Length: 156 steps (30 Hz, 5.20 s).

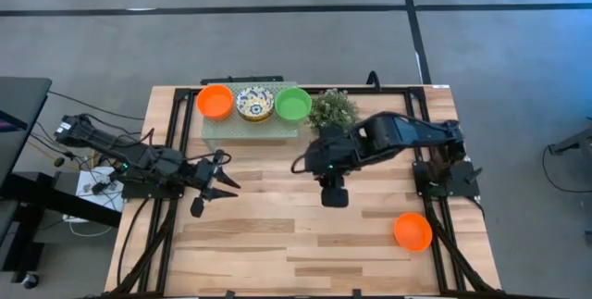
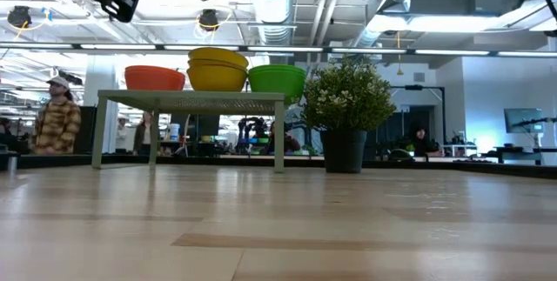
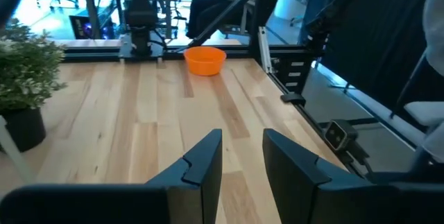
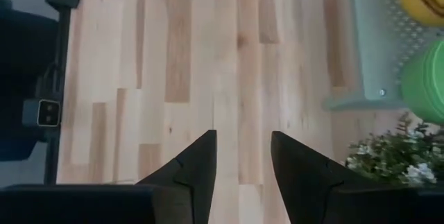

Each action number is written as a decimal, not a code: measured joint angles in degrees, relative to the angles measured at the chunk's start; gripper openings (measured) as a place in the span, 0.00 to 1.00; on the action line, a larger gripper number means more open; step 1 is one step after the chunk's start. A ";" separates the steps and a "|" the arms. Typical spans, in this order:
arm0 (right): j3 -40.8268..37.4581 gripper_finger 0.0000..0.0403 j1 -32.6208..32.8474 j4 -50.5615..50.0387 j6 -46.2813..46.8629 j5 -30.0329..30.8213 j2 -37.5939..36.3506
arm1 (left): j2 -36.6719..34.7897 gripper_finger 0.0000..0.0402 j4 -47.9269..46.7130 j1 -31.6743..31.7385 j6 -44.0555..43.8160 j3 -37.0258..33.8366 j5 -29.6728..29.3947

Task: Pick & Place Mini bowls
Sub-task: Stack the orange bowl on top of the stacked orange bowl on the shelf

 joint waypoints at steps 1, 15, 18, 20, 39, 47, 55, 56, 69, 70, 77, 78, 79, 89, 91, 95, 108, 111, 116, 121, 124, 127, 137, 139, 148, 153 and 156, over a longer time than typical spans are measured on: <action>-1.15 0.33 0.35 0.72 0.02 0.20 -0.63 | 0.00 0.26 0.00 -0.58 0.06 0.00 0.00; -41.39 0.32 -0.59 28.22 5.99 4.41 -30.33 | 0.00 0.26 1.30 -4.59 0.06 0.00 -0.98; -56.62 0.32 0.38 41.04 7.81 4.10 -37.78 | 0.00 0.26 2.19 -4.59 0.23 0.00 -2.34; -65.21 0.32 0.97 48.47 9.64 3.78 -41.47 | 0.00 0.26 2.23 -4.59 0.26 0.00 -3.20; -83.85 0.32 10.08 49.17 47.04 -4.44 -44.04 | 0.00 0.26 2.19 -4.58 0.03 0.00 -4.15; -83.85 0.32 19.40 37.48 79.09 -15.02 -38.56 | 0.00 0.26 2.16 -4.59 -0.12 0.00 -4.15; -83.85 0.32 27.81 35.59 97.47 -25.26 -30.94 | 0.00 0.26 2.16 -4.58 -0.13 0.00 -4.13; -83.85 0.32 28.60 35.52 98.68 -25.45 -30.19 | 0.00 0.26 2.16 -4.58 -0.13 0.00 -4.13; -83.83 0.32 30.32 37.49 98.18 -26.05 -21.54 | 0.00 0.26 2.19 -4.59 0.32 0.00 -4.13; -83.83 0.32 30.09 37.34 97.31 -26.05 -21.22 | 0.00 0.26 2.19 -4.59 0.35 0.00 -4.13; -83.80 0.32 29.36 37.39 95.47 -21.17 -19.33 | 0.00 0.26 2.23 -4.58 0.42 0.00 -4.13; -83.80 0.32 29.48 37.38 95.44 -20.00 -18.80 | 0.00 0.26 2.23 -4.56 0.43 0.00 -4.13; -83.80 0.32 29.48 37.60 95.41 -19.81 -18.29 | 0.00 0.26 2.24 -4.59 0.48 0.00 -4.13; -83.41 0.22 28.18 42.02 84.88 -22.91 -15.53 | 0.00 0.26 2.35 -4.56 0.32 0.00 -4.12; -83.39 0.15 27.59 41.72 83.86 -22.91 -15.63 | 0.00 0.26 2.38 -4.56 0.32 0.00 -4.11; -83.35 0.02 26.20 41.82 80.01 -23.36 -15.73 | 0.00 0.26 2.51 -4.56 0.30 0.00 -4.11; -68.90 0.02 15.80 46.54 48.90 -7.30 -15.65 | 0.59 0.26 3.83 -4.56 6.61 0.02 -2.94; -64.97 0.01 13.79 52.11 34.11 -2.58 -15.65 | 1.59 0.26 5.61 -4.56 6.75 0.02 -0.31; -62.03 0.00 10.03 60.51 15.78 -3.14 -14.66 | 5.16 0.26 8.24 -4.56 6.74 0.04 2.26; -62.01 0.00 6.97 63.95 3.74 -5.29 -13.29 | 9.10 0.26 10.30 -4.03 6.75 0.04 2.32; -61.90 0.00 5.34 65.76 -4.28 -5.59 -11.84 | 11.11 0.26 12.41 -3.05 6.73 0.14 2.18; -61.93 0.00 4.12 70.27 -15.36 -8.74 -9.17 | 12.54 0.26 12.68 -1.69 6.73 0.16 2.61; -55.64 0.00 1.83 72.85 -36.29 -13.75 0.14 | 17.76 0.26 12.54 4.16 6.60 2.11 9.33; -52.73 0.00 1.24 71.03 -38.43 -14.74 2.18 | 19.79 0.26 12.59 5.27 6.64 2.70 10.98; -39.77 0.00 -0.23 55.49 -39.75 -17.36 9.12 | 24.84 0.26 11.09 8.00 6.61 2.88 18.62; -35.56 0.00 -0.57 52.81 -40.60 -20.74 10.57 | 26.53 0.26 9.11 8.06 7.56 2.89 19.02; -35.28 0.00 -0.61 52.45 -40.60 -20.72 10.60 | 27.30 0.26 9.23 8.05 7.65 2.95 19.57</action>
